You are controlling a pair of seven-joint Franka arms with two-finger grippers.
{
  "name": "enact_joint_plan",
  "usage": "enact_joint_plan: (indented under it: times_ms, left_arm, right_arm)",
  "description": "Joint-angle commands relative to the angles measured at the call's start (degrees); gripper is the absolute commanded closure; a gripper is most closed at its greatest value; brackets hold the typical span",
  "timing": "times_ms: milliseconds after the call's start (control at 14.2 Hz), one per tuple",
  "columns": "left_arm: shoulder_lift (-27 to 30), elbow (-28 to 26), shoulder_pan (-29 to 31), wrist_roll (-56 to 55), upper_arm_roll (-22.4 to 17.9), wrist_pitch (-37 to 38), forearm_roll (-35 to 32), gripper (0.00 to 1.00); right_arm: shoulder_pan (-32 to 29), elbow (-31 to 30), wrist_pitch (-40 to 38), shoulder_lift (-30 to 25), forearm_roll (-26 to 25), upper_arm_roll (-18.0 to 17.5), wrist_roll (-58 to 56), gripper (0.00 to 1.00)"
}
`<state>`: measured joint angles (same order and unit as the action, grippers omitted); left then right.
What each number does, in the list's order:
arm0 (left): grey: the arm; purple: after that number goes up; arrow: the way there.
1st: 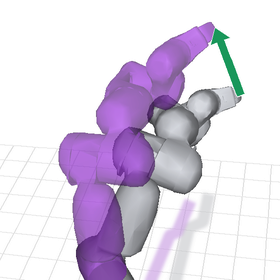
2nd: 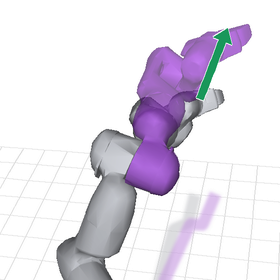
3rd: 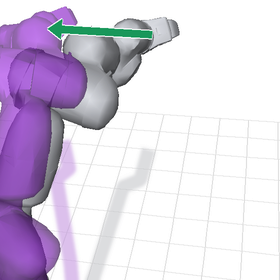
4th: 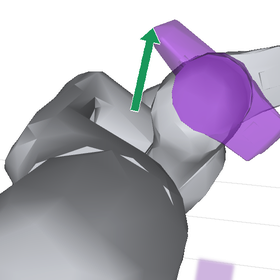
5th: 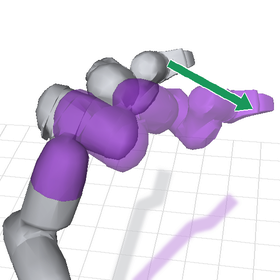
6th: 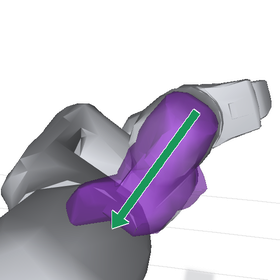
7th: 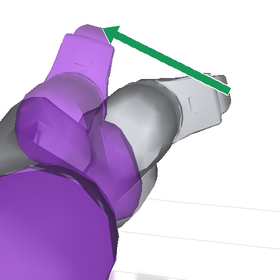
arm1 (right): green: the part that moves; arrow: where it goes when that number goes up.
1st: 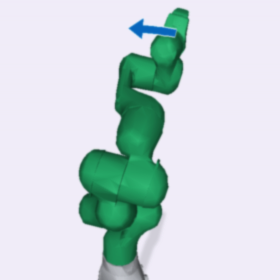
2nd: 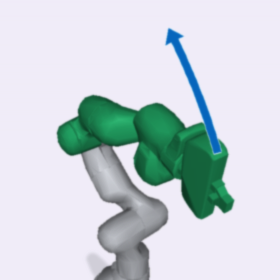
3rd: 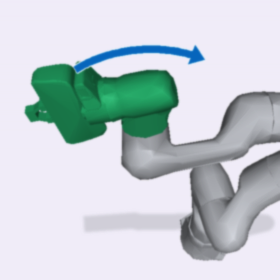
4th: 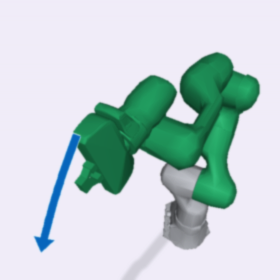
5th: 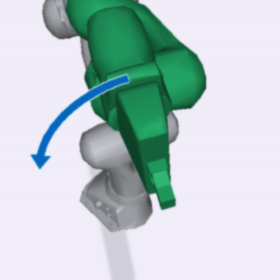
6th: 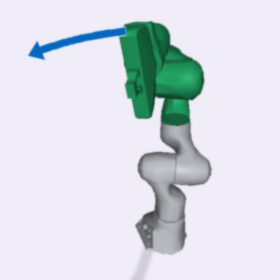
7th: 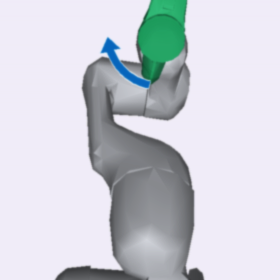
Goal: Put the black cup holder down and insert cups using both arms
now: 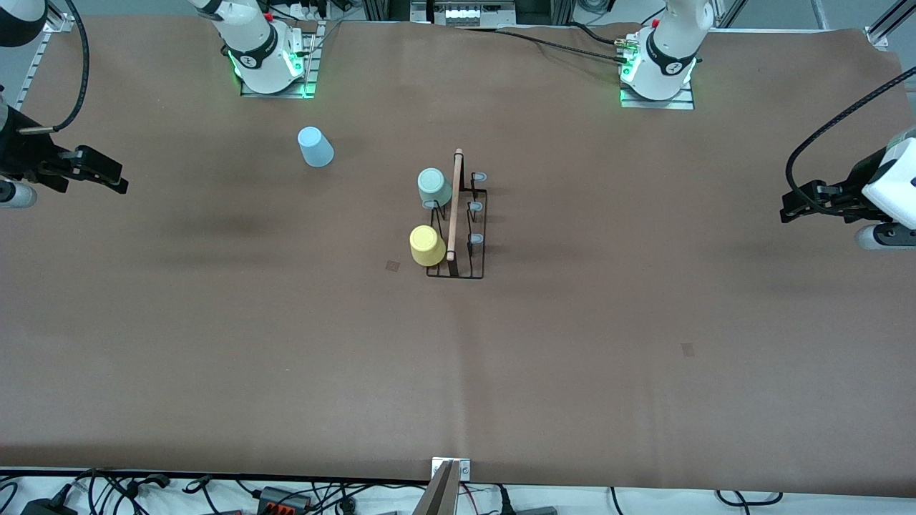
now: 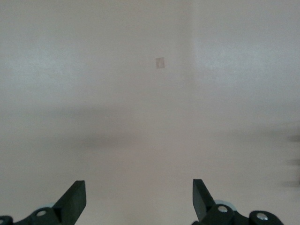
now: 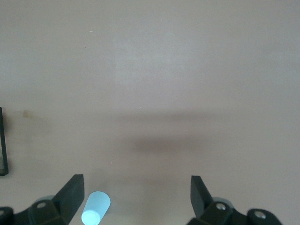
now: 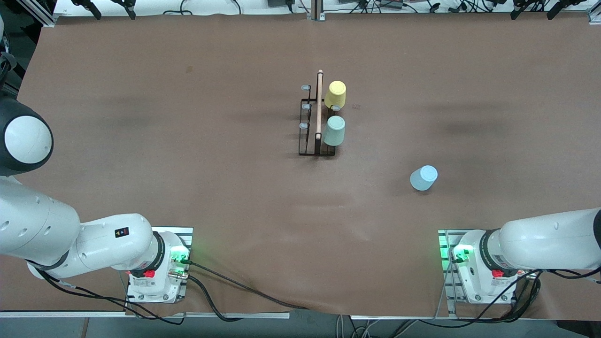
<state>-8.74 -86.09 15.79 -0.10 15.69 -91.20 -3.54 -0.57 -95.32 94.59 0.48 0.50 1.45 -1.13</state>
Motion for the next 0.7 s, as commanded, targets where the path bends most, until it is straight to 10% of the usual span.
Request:
enact_joint_plan:
  times_ms: [0,632]
  left_arm:
    - [0.3,-0.3,1.0,1.9,0.1,-0.9,1.1,0.0]
    - [-0.3,-0.5,3.4,2.5,0.4,-2.0,4.8,0.0]
  right_arm:
    - [-0.7,-1.6,0.9,-1.4,-0.8,-1.2,-0.3,0.0]
    - [-0.7,-1.8,0.2,-1.8,-0.4,-1.1,-0.4,0.0]
